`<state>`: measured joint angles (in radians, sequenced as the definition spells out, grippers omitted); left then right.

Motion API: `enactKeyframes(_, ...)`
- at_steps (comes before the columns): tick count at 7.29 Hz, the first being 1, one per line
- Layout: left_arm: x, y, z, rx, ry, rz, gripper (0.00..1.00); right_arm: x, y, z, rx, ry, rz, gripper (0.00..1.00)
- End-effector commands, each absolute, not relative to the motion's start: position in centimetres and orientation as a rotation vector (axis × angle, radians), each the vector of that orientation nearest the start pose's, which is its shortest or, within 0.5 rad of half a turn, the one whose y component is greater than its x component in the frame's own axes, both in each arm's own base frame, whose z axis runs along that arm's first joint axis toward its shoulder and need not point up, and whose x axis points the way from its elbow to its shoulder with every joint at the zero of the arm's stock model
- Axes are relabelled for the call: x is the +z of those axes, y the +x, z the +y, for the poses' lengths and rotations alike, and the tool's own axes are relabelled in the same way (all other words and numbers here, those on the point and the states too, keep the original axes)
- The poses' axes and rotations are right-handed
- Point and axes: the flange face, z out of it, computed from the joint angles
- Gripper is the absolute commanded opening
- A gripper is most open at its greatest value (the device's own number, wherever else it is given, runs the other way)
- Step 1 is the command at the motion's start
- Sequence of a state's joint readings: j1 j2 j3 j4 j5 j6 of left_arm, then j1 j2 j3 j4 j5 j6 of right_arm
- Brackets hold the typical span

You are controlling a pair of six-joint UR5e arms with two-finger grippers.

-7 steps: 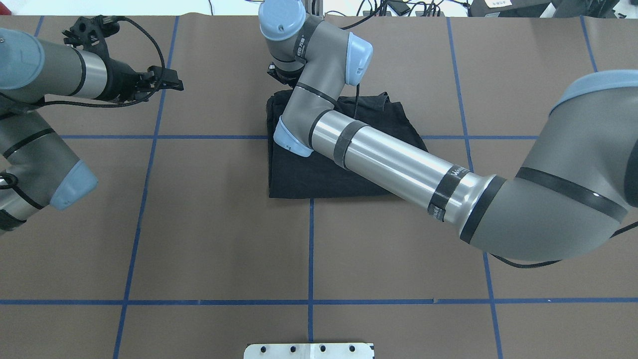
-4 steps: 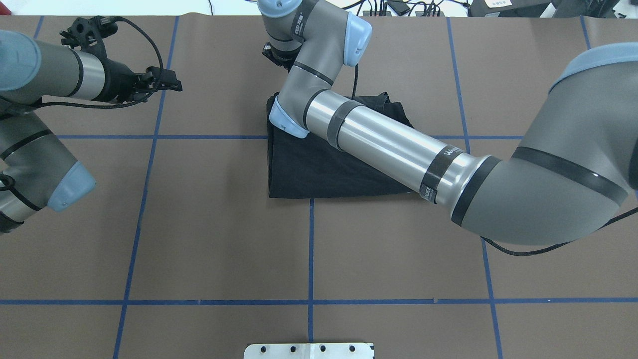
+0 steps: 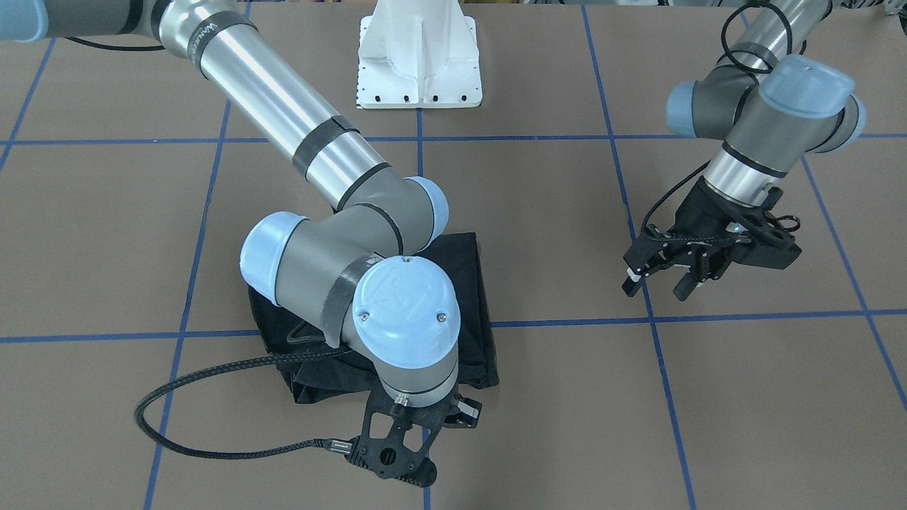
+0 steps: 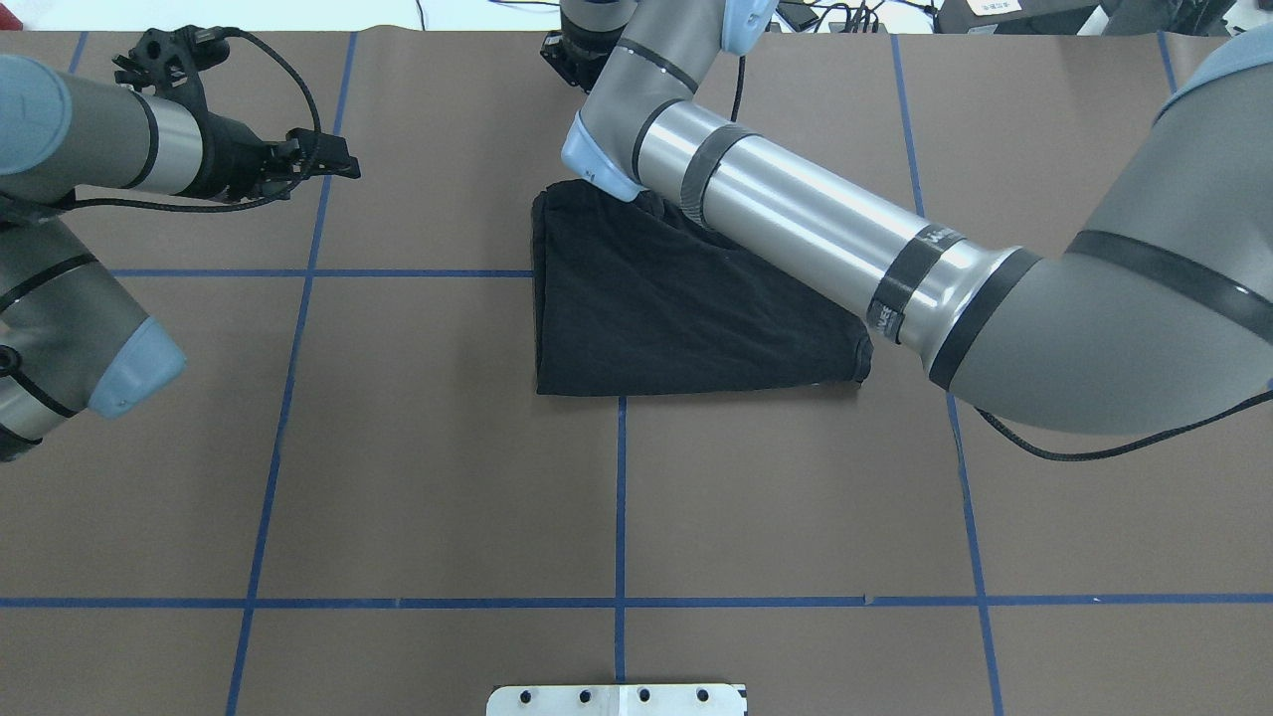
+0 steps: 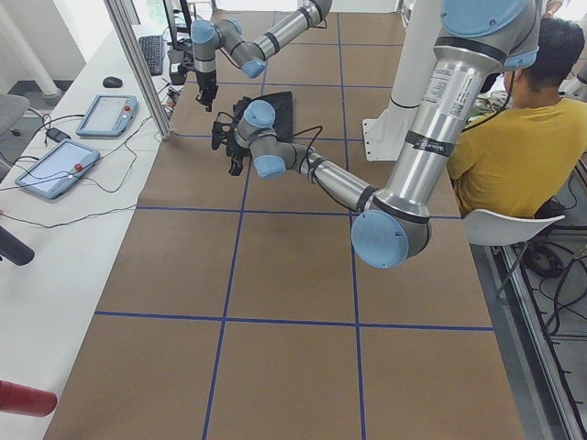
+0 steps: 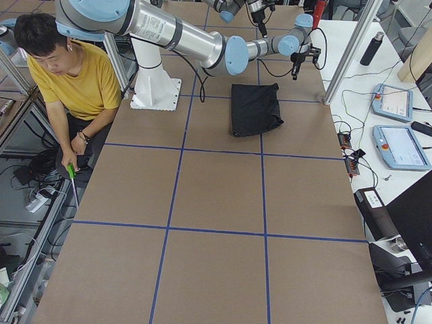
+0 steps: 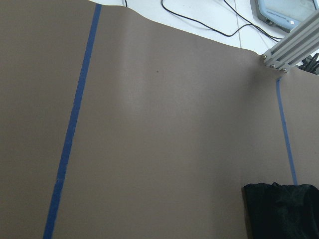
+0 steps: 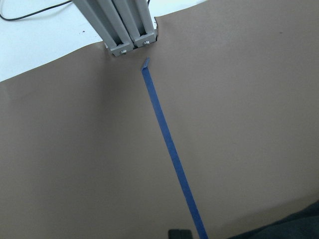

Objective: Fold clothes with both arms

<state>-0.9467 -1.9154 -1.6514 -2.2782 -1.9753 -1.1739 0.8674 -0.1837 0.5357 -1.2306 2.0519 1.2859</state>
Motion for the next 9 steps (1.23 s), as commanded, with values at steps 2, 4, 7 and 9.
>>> enactKeyframes(2, 40.5, 19.8, -56.1, -0.066, 0.512, 0.992, 1.00, 22.2, -40.6, -69.3, 0.224, 0.021, -0.739, 0.00)
enactKeyframes(4, 45.8, 11.4, -54.2, 0.070, 0.568, 0.909, 1.00, 33.9, -27.8, -64.6, 0.125, 0.057, -0.662, 0.00)
enactKeyframes(7, 51.6, 2.1, -51.6, 0.185, 0.614, 0.808, 1.00, 46.2, -12.0, -61.5, 0.008, 0.051, -0.654, 0.00)
enactKeyframes(9, 53.5, -6.2, -51.2, 0.240, 0.600, 0.708, 1.00, 53.9, -0.9, -57.3, -0.061, 0.066, -0.638, 0.00)
